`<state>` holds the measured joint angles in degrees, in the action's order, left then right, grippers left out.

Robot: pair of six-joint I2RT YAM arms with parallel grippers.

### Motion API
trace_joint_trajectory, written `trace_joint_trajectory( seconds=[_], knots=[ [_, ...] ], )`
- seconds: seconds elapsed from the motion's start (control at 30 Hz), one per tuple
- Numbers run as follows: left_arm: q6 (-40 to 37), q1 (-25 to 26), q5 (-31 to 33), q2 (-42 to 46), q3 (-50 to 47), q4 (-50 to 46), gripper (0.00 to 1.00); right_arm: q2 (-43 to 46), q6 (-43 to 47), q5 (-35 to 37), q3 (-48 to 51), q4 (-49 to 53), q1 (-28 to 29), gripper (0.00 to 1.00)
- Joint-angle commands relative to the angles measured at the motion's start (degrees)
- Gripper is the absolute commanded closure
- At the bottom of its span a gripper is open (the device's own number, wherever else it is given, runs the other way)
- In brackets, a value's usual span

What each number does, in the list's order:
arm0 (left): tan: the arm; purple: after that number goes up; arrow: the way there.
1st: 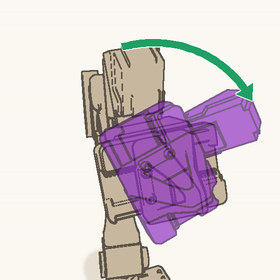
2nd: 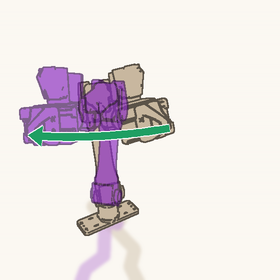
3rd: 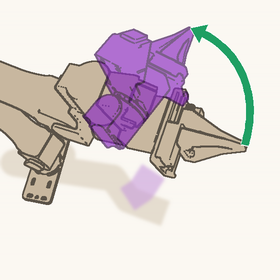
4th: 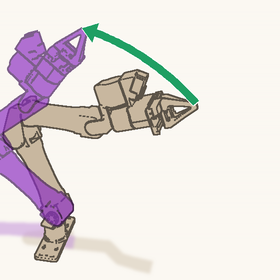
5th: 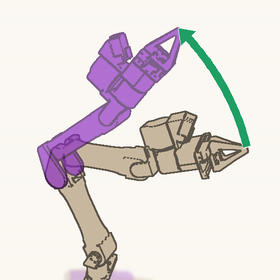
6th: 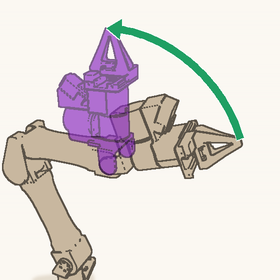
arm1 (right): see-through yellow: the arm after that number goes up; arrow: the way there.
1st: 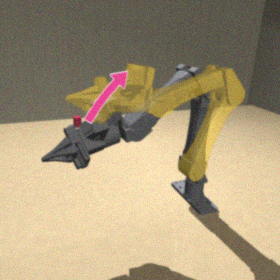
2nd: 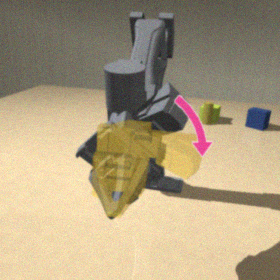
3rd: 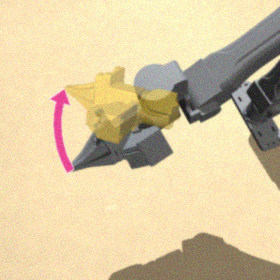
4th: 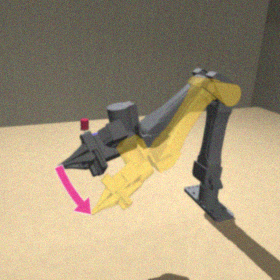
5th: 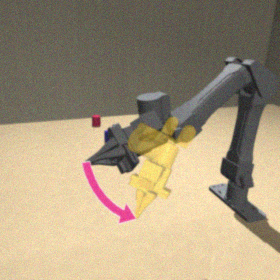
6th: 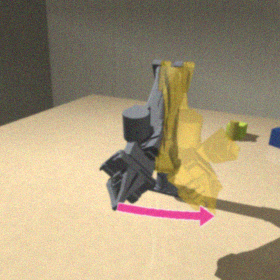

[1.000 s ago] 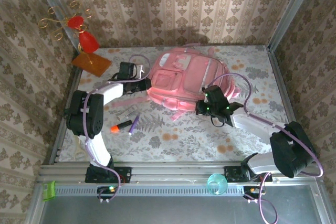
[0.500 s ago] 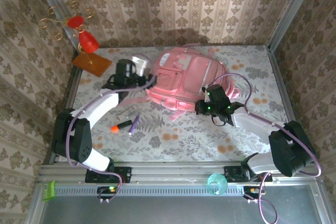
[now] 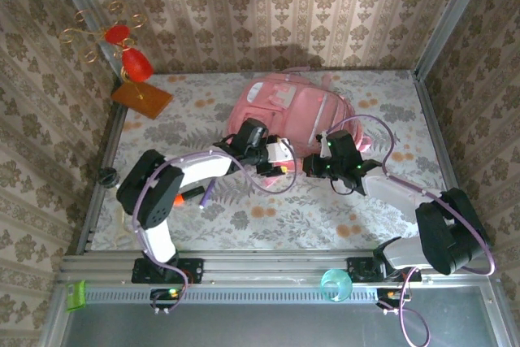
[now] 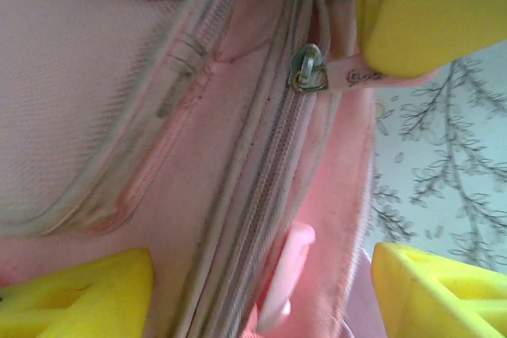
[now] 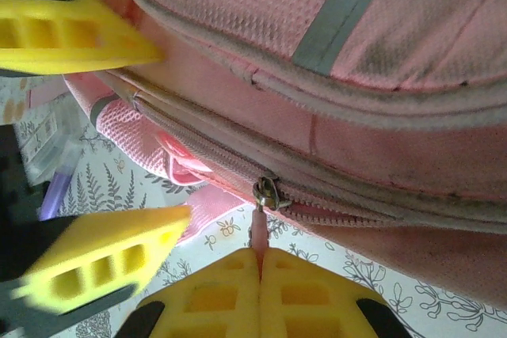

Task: Pack the student bag

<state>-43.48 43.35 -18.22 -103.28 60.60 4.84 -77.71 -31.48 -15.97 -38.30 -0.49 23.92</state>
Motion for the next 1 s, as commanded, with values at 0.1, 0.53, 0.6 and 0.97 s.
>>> trace_joint_trajectory(
  seconds=[0.1,0.53,0.6,0.97],
  knots=[
    [-6.8,1.7,5.0,-5.5,6.3,1.7,0.29,2.3,-0.7,-4.3,1.7,-3.0,0.0,1.00],
    [-4.3,2.6,4.5,-7.6,5.5,9.8,0.39,2.1,0.4,-5.8,2.2,-3.4,-0.1,1.00],
    [-2.8,2.0,1.6,-6.5,4.3,12.0,0.38,1.9,0.8,-6.2,2.1,-3.4,-0.3,1.00],
    [-2.8,1.3,-0.1,-7.7,4.5,15.8,0.37,1.3,1.2,-7.1,2.1,-3.1,-0.9,1.00]
  ],
)
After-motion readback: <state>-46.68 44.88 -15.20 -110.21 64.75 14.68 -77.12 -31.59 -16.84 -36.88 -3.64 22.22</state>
